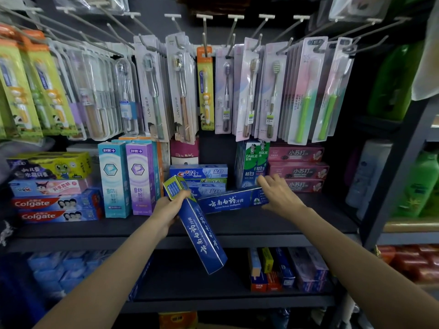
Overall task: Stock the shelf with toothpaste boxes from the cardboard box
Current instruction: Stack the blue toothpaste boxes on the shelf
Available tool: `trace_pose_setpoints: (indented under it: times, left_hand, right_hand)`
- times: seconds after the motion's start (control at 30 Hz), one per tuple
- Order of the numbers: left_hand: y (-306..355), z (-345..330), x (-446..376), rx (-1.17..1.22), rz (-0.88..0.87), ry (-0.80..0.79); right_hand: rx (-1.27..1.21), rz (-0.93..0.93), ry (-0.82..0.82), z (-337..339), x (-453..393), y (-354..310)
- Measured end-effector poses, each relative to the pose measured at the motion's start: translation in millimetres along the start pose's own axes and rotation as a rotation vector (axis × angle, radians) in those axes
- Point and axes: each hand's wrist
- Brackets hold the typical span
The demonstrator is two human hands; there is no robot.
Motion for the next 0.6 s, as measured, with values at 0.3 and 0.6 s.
trace_pose_setpoints:
  times: [0.3,0.6]
  left_hand:
    - [-6,3,2,0.135,0.069,-0.148]
    - [-2,-5,-10,0.307,0.065,-0.237]
  right_hand:
    - [-0.104,0.017,-0.271,-40,-4,-16]
    - [-1.056,-0.158,-0.284,26,-22,-12]
Point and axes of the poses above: each hand's wrist, its own x-axis away from the middle knuckle, its own z-axis out of the back of the hand, y = z × x, and after that the axes turned 15 degrees about x, right-handed
